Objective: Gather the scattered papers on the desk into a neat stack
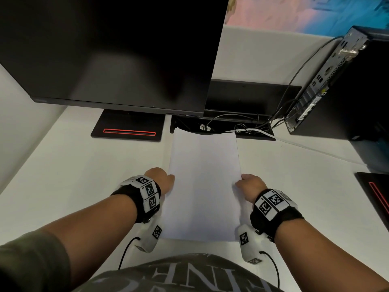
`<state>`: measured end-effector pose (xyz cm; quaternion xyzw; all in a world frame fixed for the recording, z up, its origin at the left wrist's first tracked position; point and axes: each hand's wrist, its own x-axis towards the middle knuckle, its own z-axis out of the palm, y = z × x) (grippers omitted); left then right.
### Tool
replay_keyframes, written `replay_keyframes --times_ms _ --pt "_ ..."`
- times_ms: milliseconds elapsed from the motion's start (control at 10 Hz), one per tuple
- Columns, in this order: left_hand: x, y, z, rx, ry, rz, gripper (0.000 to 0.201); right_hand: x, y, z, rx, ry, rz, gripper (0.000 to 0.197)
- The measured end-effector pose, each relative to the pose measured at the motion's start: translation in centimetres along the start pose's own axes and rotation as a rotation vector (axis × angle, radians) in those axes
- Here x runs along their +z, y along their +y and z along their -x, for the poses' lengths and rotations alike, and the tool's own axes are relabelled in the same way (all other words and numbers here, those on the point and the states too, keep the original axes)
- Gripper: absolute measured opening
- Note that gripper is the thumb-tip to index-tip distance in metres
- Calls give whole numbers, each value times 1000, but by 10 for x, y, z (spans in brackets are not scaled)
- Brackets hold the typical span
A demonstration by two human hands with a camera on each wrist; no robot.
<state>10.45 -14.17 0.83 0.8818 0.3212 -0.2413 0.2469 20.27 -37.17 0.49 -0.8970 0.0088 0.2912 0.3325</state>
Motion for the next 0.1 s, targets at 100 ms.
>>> replay_keyframes --times_ms 100 --pt "-6 -18 5 91 99 192 36 -7 16 9 2 139 -153 33"
